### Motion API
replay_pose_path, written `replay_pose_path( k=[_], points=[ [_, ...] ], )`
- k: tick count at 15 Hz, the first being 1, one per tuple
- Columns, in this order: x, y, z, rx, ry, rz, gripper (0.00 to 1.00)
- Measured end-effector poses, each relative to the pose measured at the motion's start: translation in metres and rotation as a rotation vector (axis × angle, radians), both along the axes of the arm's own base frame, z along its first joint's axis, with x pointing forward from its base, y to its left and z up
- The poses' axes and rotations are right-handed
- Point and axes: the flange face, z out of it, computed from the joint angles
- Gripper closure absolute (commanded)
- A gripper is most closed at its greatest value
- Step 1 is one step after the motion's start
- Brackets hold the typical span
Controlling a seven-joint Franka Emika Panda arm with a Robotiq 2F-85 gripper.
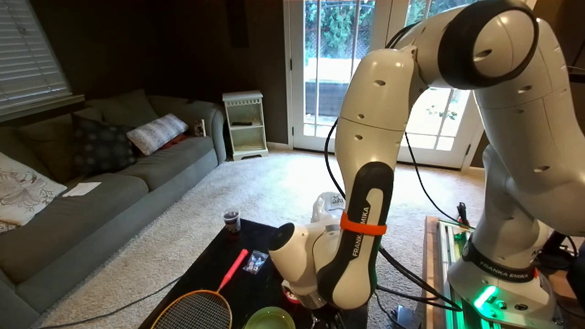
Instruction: Turn the orange object to the left.
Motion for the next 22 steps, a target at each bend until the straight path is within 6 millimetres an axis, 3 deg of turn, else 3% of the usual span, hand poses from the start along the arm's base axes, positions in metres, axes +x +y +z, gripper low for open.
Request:
replay_pose_path(
  k=[11,18,22],
  points=[
    [0.001,0.004,-0.012,0.012,0.006,-0.003,0.00],
    [-0.009,0.034,-0.052,0.067,-0.010,0.007,0.00],
    [-0.016,0.038,-0.084,0.065,-0.007,-0.041,0.00]
  ],
)
